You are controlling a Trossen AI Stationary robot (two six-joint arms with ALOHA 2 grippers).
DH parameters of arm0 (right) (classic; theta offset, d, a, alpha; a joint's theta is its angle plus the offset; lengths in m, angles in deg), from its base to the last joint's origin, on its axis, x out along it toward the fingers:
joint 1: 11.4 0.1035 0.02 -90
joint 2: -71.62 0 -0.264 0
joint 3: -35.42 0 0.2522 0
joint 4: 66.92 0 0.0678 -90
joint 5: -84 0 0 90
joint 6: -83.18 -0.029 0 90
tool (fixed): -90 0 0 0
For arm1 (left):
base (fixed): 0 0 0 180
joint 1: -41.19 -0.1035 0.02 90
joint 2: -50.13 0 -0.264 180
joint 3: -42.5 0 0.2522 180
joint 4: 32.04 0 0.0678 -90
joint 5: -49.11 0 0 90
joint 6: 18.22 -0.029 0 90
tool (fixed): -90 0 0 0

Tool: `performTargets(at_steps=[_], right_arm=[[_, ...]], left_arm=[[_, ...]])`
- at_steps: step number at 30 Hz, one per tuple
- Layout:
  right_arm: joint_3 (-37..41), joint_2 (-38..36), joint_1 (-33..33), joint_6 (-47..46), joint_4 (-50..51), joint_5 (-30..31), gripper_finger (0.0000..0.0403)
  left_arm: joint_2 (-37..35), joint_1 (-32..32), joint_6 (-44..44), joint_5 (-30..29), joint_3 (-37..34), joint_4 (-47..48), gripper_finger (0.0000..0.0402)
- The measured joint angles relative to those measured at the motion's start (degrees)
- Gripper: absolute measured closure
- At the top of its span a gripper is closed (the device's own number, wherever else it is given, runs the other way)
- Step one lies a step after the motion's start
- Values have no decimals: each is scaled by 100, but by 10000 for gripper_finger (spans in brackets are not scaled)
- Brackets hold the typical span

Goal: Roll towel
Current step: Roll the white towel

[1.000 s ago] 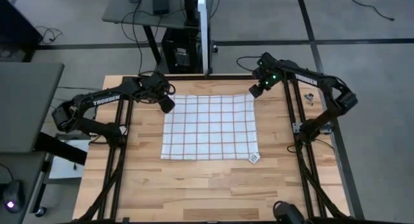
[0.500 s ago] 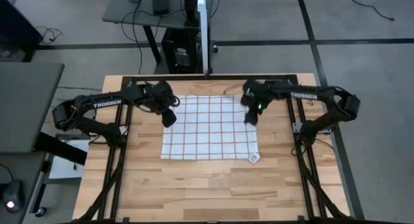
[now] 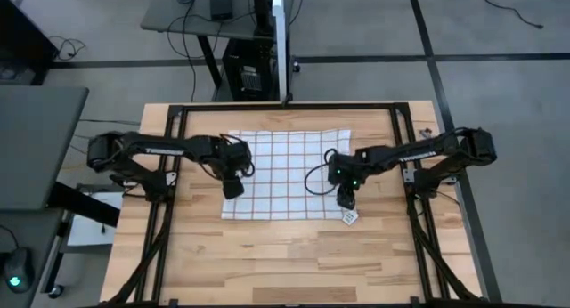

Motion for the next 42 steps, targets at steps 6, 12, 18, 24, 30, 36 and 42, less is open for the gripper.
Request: performTargets(at_steps=[6, 12, 18, 24, 30, 36, 42], right_arm=[[23, 70, 225, 173, 257, 428, 223], [422, 63, 281, 154, 337, 544, 223], [537, 36, 272, 150, 461, 544, 223], [233, -71, 267, 140, 482, 542, 223], [122, -30, 267, 475, -23, 542, 223], [157, 68, 267, 632, -71, 542, 223], [512, 68, 267, 564, -7, 542, 223]], left_arm=[[503, 156, 43, -495, 2, 172, 284], [689, 162, 165, -493, 2, 720, 284], [645, 162, 221, -493, 6, 775, 284], [151, 162, 220, -492, 243, 620, 284], [-24, 160, -859, -494, -128, -565, 284], [319, 160, -1018, -493, -443, -439, 284], [356, 160, -955, -491, -586, -106, 284]])
